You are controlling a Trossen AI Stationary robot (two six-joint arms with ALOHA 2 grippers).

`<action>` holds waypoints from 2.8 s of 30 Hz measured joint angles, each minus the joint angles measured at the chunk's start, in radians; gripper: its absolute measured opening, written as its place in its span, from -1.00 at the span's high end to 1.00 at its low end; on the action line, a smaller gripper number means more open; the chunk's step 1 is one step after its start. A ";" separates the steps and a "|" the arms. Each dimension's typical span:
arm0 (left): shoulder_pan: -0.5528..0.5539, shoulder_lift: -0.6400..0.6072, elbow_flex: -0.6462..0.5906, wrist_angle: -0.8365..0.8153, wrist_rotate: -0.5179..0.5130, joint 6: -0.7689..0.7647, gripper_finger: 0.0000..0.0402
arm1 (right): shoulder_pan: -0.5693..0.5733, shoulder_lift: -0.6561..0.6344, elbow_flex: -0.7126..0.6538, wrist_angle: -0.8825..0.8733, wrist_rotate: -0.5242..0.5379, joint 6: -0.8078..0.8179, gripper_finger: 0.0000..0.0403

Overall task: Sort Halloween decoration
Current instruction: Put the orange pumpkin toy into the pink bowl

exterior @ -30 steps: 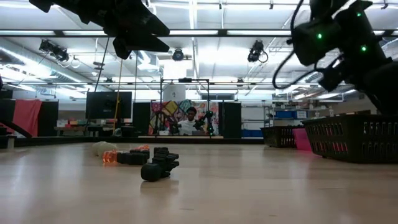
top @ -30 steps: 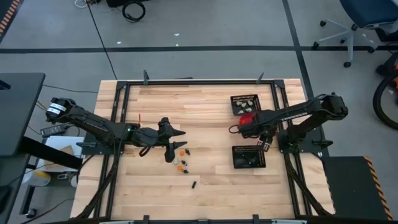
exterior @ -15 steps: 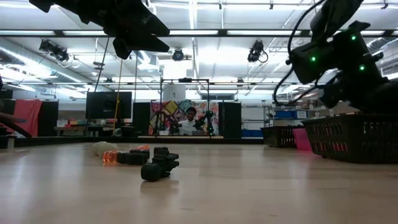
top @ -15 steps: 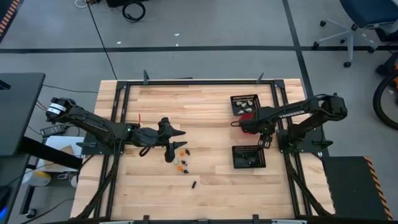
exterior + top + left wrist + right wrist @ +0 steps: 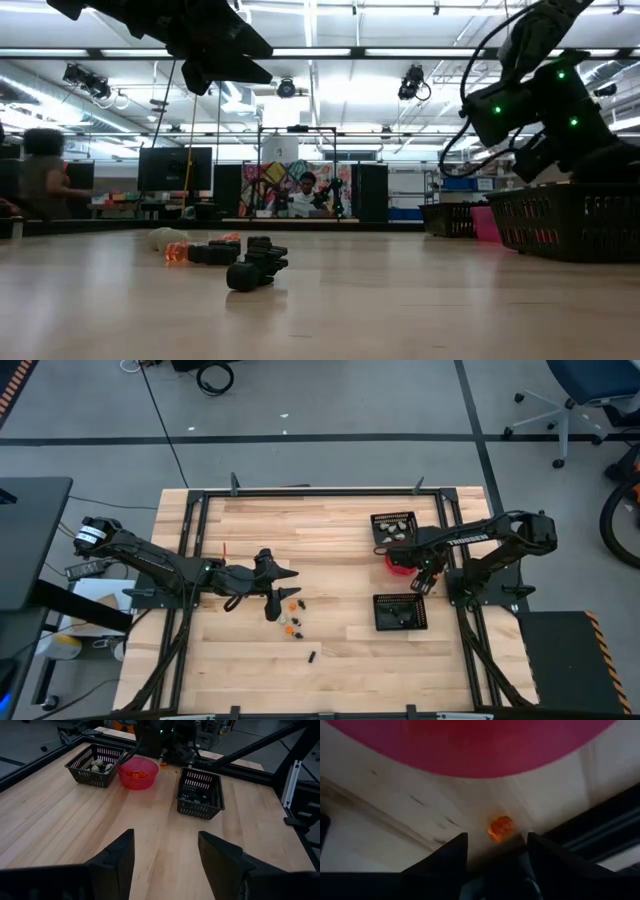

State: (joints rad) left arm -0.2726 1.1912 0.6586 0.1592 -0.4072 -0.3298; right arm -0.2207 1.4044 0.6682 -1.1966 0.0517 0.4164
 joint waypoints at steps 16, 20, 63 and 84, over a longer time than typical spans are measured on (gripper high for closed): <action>-0.006 0.000 0.000 0.000 0.000 0.004 0.04 | -0.012 0.001 -0.026 0.042 -0.011 0.165 -0.03; -0.006 0.000 0.000 0.000 0.000 0.003 0.04 | -0.012 0.001 -0.026 0.044 -0.018 0.190 -0.03; -0.013 0.000 0.000 -0.008 0.004 0.008 0.04 | -0.011 0.304 0.037 -0.008 -0.026 -0.128 0.12; -0.013 0.000 0.000 -0.008 0.004 0.008 0.04 | -0.011 0.303 0.037 0.010 -0.026 -0.095 0.57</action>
State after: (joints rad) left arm -0.2855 1.1908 0.6586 0.1516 -0.4032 -0.3218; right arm -0.2312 1.7077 0.7052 -1.1870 0.0254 0.3217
